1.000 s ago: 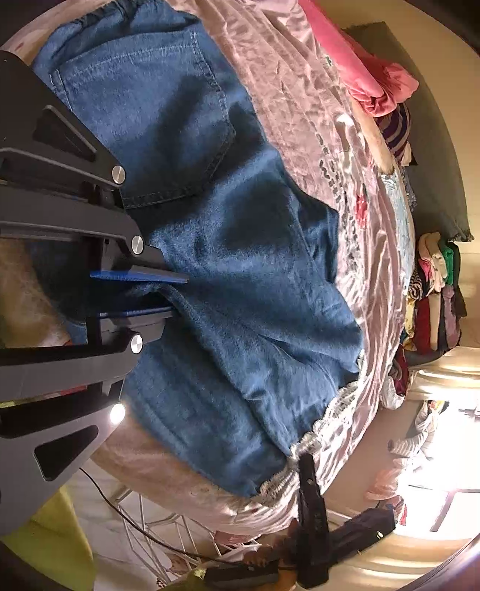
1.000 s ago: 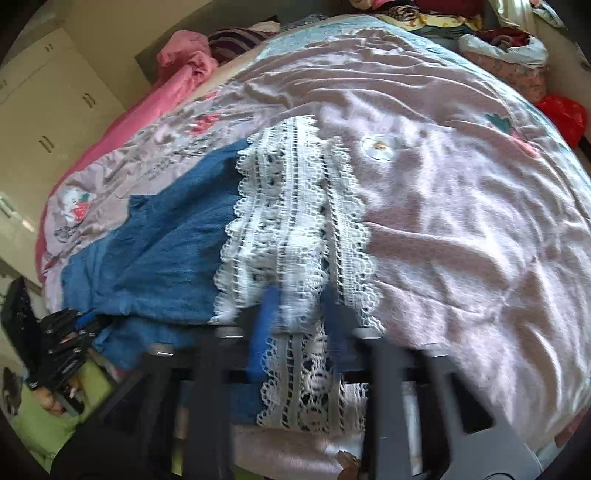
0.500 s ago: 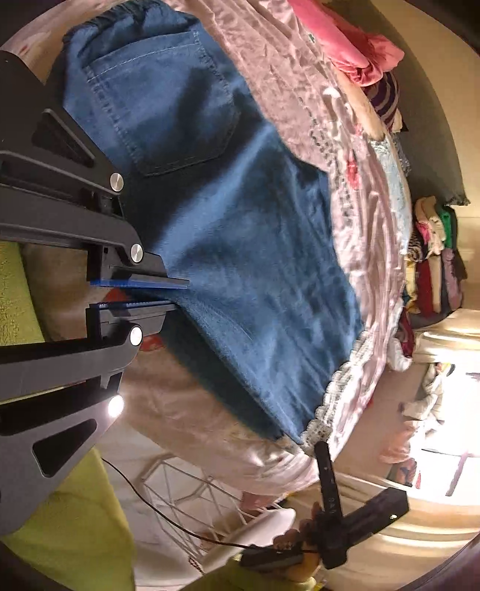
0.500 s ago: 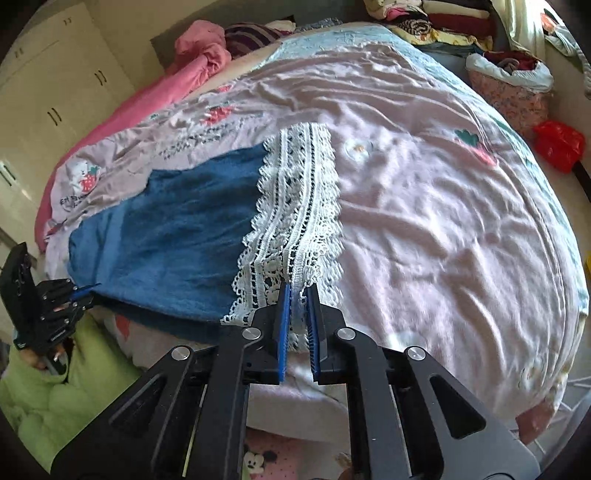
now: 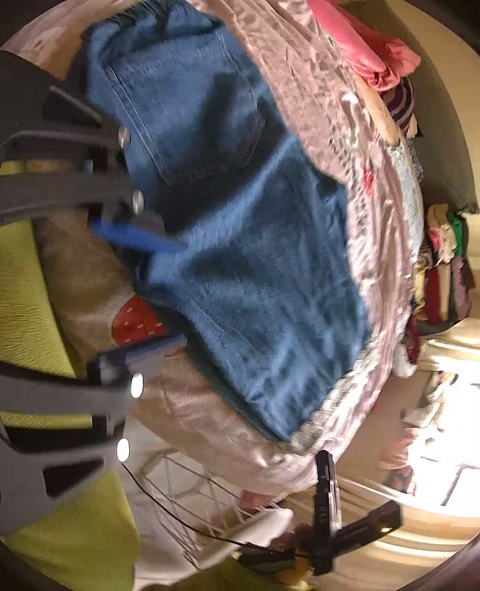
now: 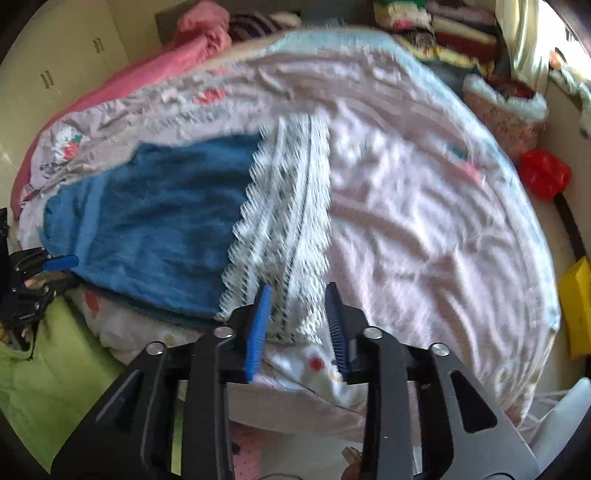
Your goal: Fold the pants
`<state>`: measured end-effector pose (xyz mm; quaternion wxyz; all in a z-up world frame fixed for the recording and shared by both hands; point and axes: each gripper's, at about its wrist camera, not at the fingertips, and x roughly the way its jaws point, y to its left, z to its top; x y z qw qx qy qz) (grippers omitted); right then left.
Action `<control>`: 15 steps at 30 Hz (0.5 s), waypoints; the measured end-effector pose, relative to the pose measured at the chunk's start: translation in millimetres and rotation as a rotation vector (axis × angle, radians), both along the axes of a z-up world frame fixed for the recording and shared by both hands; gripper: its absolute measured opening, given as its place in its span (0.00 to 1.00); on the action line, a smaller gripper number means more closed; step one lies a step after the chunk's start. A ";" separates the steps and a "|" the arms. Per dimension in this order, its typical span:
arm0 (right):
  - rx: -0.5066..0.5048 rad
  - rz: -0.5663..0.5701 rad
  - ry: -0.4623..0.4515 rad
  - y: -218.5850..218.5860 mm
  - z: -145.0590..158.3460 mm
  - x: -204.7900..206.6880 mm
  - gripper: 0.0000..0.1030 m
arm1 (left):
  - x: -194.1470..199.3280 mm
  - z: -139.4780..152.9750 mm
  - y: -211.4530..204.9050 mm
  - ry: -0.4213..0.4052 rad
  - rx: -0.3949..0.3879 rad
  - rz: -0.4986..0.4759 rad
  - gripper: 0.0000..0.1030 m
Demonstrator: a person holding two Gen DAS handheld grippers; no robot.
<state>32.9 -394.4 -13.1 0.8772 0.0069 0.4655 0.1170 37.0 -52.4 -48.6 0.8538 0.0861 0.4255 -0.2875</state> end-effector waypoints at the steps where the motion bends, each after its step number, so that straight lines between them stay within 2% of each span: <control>1: -0.005 0.016 -0.018 6.0 4.3 -0.8 0.33 | -1.4 6.9 8.5 -0.007 -0.025 0.018 0.49; 2: -0.009 0.029 -0.029 11.5 6.0 0.2 0.35 | -1.7 12.3 16.1 -0.016 -0.041 0.039 0.51; 4: 0.002 0.078 -0.040 26.4 5.6 2.6 0.39 | -0.4 24.9 39.3 -0.050 -0.067 0.127 0.74; 6: 0.003 0.109 -0.043 38.2 2.6 5.6 0.42 | 4.5 34.3 72.3 -0.079 -0.087 0.269 0.83; 8: 0.008 0.138 -0.031 50.7 -4.8 11.9 0.43 | 9.2 39.1 106.4 -0.092 -0.089 0.419 0.85; 10: 0.005 0.146 -0.023 58.4 -9.1 14.6 0.45 | 11.2 39.8 132.6 -0.098 -0.085 0.535 0.93; 13: 0.008 0.146 0.001 63.8 -19.2 20.1 0.50 | 19.2 29.8 163.8 -0.061 -0.072 0.661 0.95; 15: 0.004 0.140 0.020 62.9 -25.4 21.3 0.53 | 27.4 16.5 173.7 -0.015 -0.074 0.695 0.95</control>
